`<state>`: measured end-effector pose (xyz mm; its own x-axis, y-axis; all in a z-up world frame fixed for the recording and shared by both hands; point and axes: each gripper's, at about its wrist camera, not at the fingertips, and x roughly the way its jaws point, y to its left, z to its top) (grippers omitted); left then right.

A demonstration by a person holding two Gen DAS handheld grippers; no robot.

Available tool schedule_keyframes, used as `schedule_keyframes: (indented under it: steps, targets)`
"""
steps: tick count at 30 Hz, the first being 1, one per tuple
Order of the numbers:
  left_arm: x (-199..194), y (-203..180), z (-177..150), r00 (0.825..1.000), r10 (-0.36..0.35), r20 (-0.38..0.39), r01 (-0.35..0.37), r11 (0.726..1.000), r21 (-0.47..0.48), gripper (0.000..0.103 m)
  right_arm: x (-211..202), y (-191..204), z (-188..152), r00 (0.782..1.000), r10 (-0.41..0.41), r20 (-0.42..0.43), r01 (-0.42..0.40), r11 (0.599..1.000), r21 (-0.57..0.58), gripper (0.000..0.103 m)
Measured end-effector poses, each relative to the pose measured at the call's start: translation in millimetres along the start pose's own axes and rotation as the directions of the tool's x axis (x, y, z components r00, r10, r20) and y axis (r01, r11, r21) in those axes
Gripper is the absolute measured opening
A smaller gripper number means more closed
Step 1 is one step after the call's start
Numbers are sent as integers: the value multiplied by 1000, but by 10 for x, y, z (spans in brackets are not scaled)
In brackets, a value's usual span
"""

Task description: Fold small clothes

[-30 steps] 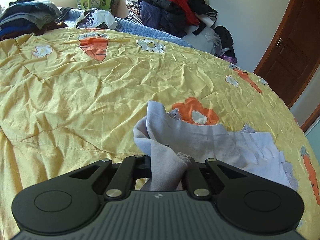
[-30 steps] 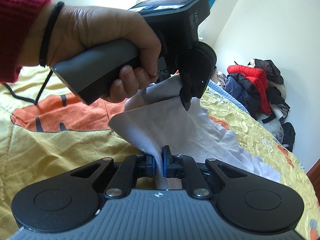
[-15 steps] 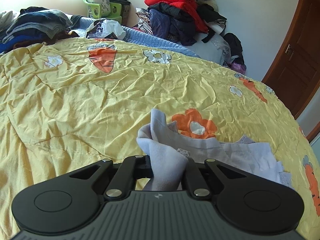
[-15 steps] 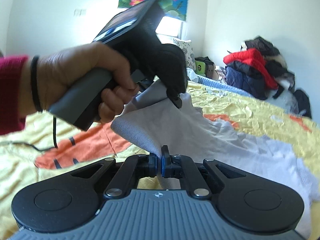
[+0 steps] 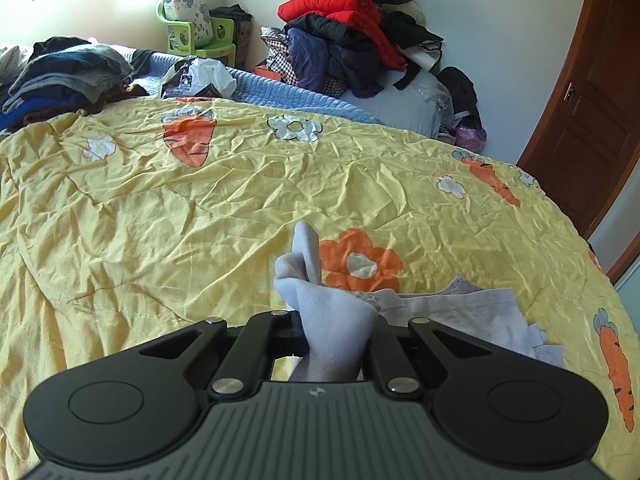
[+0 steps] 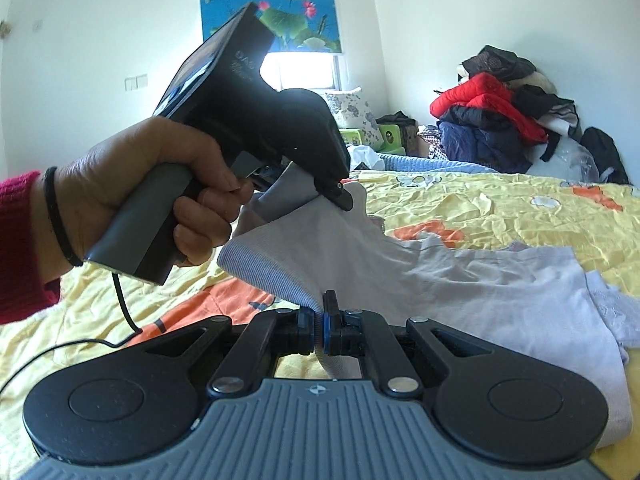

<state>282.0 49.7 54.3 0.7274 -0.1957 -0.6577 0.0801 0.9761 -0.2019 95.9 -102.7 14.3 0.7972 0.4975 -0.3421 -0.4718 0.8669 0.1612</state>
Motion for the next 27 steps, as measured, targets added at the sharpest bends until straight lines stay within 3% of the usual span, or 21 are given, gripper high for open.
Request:
schedule_keyframes:
  steps: [12,27]
  targets:
    - [-153,-512,112,998,-45,46,42,998,50,6,-273,-320,6,999,-13,51,8,994,110,8]
    - [31,-1142,139,996,-79,34,75,993,93,6,-564,-795,-61,995,-32,91,3,956,294,8]
